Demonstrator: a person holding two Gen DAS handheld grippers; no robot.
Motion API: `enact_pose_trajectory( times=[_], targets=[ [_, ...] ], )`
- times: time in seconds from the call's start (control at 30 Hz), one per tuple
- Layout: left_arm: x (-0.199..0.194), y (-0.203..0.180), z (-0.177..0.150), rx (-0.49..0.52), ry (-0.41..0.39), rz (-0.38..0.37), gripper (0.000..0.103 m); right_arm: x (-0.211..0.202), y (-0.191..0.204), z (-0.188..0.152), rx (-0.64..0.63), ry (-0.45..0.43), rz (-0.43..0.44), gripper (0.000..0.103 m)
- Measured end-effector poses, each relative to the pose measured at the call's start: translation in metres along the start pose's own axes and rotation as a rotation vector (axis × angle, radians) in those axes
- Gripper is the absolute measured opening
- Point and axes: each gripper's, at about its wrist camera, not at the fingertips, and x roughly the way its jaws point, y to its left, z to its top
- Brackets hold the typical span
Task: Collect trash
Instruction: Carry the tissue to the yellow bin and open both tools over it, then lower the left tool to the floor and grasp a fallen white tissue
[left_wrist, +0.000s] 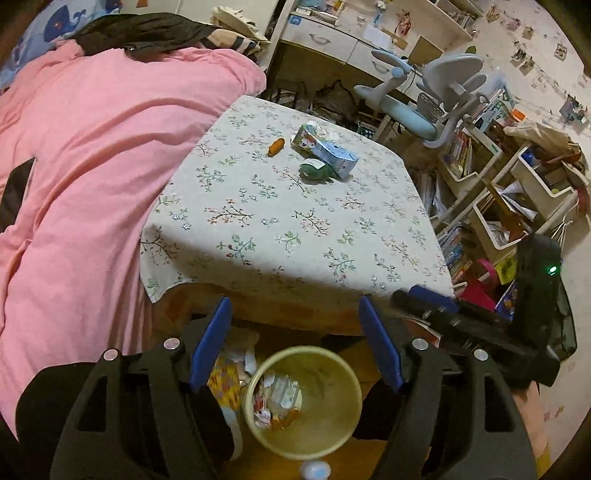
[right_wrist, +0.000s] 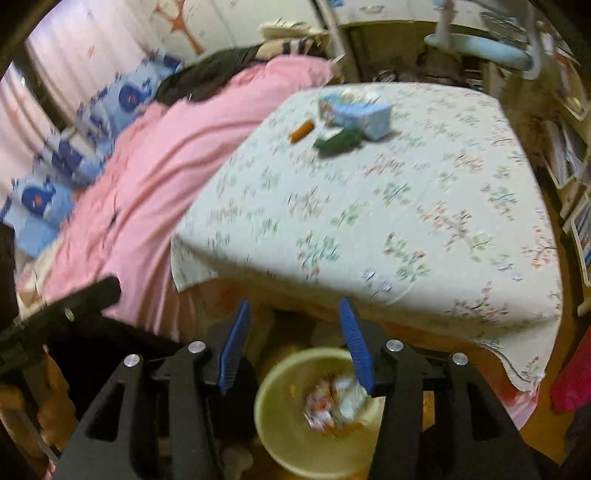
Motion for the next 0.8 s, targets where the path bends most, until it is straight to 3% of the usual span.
enact_pose_trajectory(
  times=[0.2, 0.27, 0.3, 0.4, 0.5, 0.6, 0.73, 0.8],
  targets=[
    [0.032, 0.014, -0.022, -0.113, 0.085, 0.080, 0.071, -0.024, -0.007, 0.005, 0.022, -0.094, -0.004, 0.058],
    [0.058, 0.015, -0.038, -0.121, 0.137, 0.120, 0.071, -0.028, -0.013, 0.006, 0.033, -0.111, -0.011, 0.062],
    [0.078, 0.009, -0.047, -0.086, 0.165, 0.191, 0.071, -0.029, -0.019, 0.004, 0.052, -0.119, -0.012, 0.063],
    [0.130, 0.016, -0.067, -0.108, 0.251, 0.252, 0.071, -0.027, -0.032, -0.002, 0.085, -0.118, -0.001, 0.063],
    [0.184, 0.037, -0.089, -0.106, 0.379, 0.359, 0.071, -0.020, -0.047, -0.014, 0.121, -0.083, -0.004, 0.063],
    [0.223, 0.078, -0.109, -0.256, 0.500, 0.421, 0.071, -0.007, -0.067, -0.027, 0.212, -0.022, 0.046, 0.063],
    [0.265, 0.132, -0.135, -0.369, 0.610, 0.529, 0.071, 0.002, -0.076, -0.044, 0.243, 0.043, 0.069, 0.063],
    [0.287, 0.152, -0.149, -0.428, 0.655, 0.543, 0.071, 0.006, -0.082, -0.049, 0.268, 0.068, 0.079, 0.063]
  ],
)
